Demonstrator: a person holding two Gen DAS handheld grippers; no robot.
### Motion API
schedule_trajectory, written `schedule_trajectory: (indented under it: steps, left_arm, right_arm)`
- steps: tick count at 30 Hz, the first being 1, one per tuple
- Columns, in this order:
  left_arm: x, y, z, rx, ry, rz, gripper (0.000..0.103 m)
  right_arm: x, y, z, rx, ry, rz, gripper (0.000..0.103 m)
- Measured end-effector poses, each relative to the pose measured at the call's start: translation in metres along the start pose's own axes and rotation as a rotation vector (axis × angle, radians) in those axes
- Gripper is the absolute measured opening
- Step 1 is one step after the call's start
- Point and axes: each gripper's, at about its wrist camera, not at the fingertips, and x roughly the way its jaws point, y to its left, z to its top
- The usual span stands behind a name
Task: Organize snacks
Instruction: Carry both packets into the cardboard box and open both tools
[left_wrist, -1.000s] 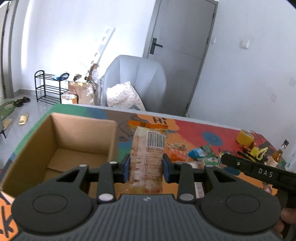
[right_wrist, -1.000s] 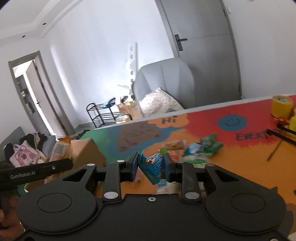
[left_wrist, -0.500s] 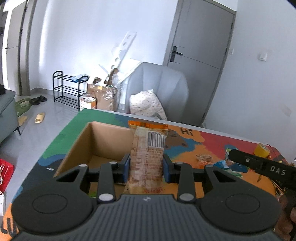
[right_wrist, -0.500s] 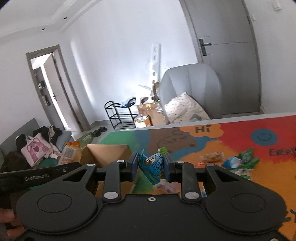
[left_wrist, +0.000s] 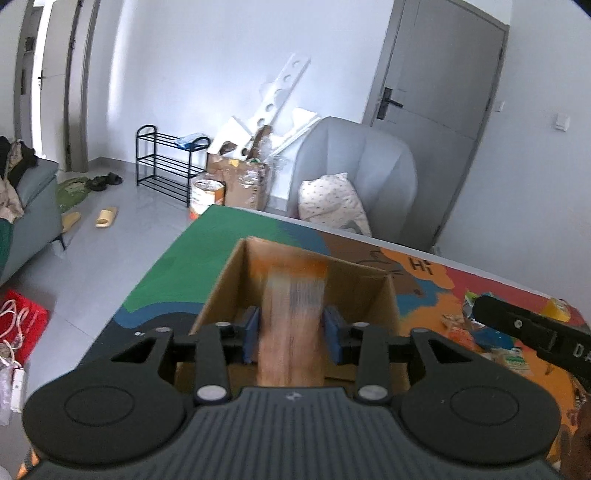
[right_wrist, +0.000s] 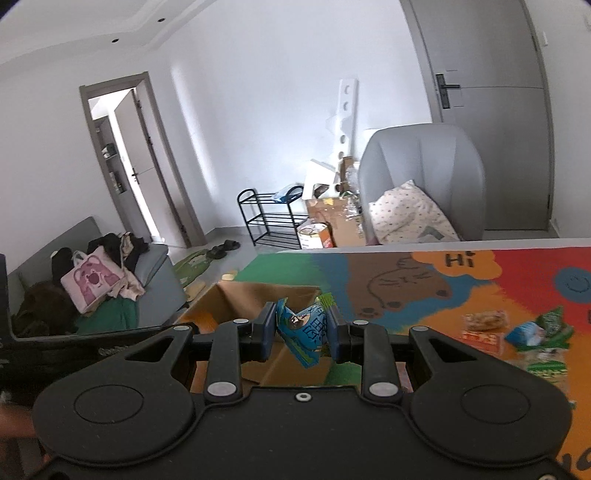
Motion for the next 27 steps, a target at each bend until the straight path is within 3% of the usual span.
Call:
schedule_trajectory:
  steps: [3, 13, 17, 27]
  left_arm:
    - [0.002, 0.006, -0.001, 0.002, 0.009, 0.038, 0.059]
    - [-0.007, 0.020, -0.009, -0.037, 0.004, 0.055, 0.072]
    - [-0.010, 0.024, -0.010, -0.050, -0.011, 0.060, 0.080]
    - [-0.011, 0.018, -0.011, -0.046, -0.001, 0.055, 0.094]
  right_arm:
    - [0.005, 0.007, 0.000, -0.007, 0.010, 0.016, 0.027]
    - [0.017, 0.024, -0.001, 0.005, 0.044, 0.100, 0.027]
    - [0.018, 0.026, 0.000, 0.038, 0.050, 0.089, 0.049]
    - [-0.001, -0.002, -0.008, 0.076, 0.049, 0.006, 0.061]
